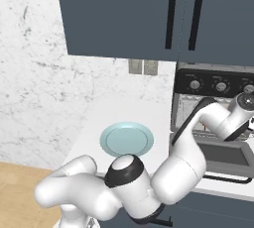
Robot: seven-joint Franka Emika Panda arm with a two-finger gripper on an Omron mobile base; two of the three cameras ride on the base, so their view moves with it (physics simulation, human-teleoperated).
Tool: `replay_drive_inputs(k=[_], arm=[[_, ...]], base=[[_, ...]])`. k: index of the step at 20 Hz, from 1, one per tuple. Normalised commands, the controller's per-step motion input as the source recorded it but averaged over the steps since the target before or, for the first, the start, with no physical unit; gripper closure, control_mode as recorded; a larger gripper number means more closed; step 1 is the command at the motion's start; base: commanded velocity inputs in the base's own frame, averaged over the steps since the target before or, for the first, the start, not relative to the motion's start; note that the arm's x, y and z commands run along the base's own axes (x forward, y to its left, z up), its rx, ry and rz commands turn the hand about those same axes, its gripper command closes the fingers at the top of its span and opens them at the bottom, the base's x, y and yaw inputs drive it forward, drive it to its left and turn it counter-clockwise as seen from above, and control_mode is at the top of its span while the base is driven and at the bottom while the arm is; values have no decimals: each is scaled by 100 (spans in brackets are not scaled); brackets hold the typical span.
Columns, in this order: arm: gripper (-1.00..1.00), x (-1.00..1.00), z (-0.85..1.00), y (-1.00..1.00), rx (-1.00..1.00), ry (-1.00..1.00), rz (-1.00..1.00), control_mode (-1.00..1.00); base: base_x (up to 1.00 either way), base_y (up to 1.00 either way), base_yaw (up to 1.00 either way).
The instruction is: Pick up the kebab skewer and baguette bread, and place them inside the toaster oven. Close the toaster oven door and start by setting the timer.
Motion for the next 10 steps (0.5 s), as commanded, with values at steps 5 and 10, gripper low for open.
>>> replay_drive_inputs(k=[5, 10], arm=[[100, 10, -10, -3, 0, 4, 0, -100], [100, 12, -3, -1, 0, 6, 0, -100]], base=[[0, 0, 0], [0, 0, 0]])
